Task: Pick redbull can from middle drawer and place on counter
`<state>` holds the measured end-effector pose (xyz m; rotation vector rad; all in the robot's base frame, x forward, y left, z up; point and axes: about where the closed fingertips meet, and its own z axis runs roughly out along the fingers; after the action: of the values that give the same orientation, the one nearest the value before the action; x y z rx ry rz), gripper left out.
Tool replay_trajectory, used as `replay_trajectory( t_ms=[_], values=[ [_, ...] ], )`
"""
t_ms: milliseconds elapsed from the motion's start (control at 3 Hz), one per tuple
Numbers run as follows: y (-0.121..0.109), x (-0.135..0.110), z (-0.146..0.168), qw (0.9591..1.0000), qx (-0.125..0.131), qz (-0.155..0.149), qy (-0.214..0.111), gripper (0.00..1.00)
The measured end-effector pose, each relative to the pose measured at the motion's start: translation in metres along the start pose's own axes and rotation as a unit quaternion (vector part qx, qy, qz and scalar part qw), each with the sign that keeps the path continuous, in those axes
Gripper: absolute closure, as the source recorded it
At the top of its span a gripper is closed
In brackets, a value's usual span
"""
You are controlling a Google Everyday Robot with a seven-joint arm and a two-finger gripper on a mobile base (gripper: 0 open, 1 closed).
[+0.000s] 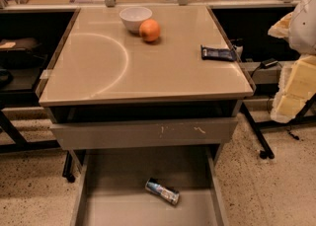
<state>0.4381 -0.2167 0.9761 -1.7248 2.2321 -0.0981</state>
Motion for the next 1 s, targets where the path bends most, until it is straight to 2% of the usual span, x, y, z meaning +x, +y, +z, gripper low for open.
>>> replay_trajectory(
  t_ms=[333,667,1000],
  values=[
    [0.000,0.000,0.000,1.0000,0.000,0.000,0.000,0.00],
    [0.006,0.001,0.013,1.0000,-0.008,0.000,-0.002,0.00],
    [0.022,0.005,0.057,0.9991,-0.038,-0.003,-0.018,0.00]
  ],
)
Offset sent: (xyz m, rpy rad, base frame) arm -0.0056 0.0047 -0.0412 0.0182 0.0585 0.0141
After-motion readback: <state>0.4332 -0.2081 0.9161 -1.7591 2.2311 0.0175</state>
